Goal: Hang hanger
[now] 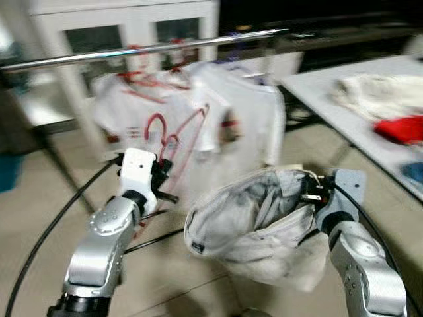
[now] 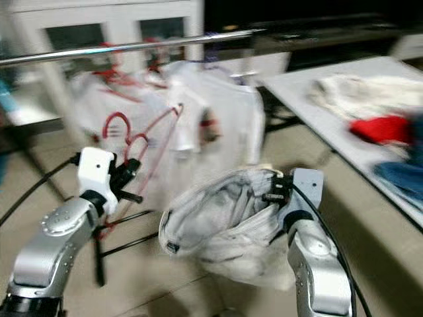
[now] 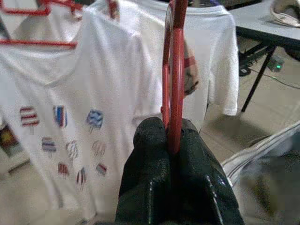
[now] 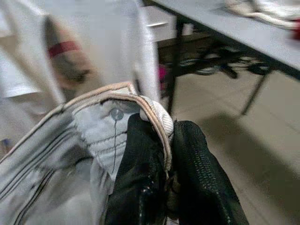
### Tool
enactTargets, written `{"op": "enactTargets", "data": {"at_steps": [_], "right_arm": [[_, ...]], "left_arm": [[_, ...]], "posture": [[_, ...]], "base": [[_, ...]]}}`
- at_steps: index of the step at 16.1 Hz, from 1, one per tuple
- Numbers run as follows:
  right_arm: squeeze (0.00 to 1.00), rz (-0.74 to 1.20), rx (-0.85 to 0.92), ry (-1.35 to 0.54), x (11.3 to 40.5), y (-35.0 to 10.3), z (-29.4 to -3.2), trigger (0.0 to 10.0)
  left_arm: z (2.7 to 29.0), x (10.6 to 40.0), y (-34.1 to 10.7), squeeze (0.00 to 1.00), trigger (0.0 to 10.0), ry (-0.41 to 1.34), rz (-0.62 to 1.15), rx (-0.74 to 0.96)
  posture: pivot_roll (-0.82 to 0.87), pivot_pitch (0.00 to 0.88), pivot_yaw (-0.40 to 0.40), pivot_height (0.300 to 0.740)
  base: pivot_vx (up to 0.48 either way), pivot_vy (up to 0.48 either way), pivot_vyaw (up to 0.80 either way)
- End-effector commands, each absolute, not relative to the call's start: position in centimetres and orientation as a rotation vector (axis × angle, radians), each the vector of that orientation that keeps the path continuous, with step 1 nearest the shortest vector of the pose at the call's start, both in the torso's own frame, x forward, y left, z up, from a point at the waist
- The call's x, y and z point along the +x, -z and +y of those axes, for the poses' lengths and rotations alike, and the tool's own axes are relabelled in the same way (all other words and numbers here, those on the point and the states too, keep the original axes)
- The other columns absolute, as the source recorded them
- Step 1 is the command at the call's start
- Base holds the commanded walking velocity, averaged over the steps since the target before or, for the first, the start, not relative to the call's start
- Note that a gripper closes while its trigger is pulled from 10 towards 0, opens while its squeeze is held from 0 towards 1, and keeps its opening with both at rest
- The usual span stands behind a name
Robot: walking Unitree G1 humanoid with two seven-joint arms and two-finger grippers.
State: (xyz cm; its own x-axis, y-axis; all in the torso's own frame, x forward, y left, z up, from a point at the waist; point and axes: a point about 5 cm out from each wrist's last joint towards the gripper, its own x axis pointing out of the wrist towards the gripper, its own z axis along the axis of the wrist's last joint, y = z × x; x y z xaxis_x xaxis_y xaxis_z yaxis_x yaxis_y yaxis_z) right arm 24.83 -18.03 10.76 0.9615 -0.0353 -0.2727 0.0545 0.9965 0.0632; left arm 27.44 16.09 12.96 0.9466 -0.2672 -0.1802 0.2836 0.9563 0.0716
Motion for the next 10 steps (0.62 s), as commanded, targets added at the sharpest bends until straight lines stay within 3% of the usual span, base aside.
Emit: {"op": "enactTargets", "data": {"at_steps": [1, 6, 10], "right_arm": [[0.0, 0.22, 0.054, 0.016, 25.4, -12.01, -17.34, 10.0], [0.0, 0.23, 0.108, -0.005, 25.64, -12.16, -17.14, 10.0], [0.0, 0.229, 0.067, 0.005, 25.57, -12.19, -17.09, 10.0]], "left_arm": [[16.38, 27.67, -13.59, 0.0, 10.0, 0.259, 0.143, 0.148], [16.27, 27.93, -13.57, 0.0, 10.0, 0.257, 0.135, 0.105], [16.33, 28.05, -13.61, 0.0, 10.0, 0.256, 0.129, 0.087]], "posture": [[-0.05, 0.0, -0.033, 0.74], [-0.05, 0.0, -0.02, 0.74], [-0.06, 0.0, -0.017, 0.74]], "base": [[0.0, 0.0, -0.8], [0.0, 0.0, -0.8], [0.0, 0.0, -0.5]]}}
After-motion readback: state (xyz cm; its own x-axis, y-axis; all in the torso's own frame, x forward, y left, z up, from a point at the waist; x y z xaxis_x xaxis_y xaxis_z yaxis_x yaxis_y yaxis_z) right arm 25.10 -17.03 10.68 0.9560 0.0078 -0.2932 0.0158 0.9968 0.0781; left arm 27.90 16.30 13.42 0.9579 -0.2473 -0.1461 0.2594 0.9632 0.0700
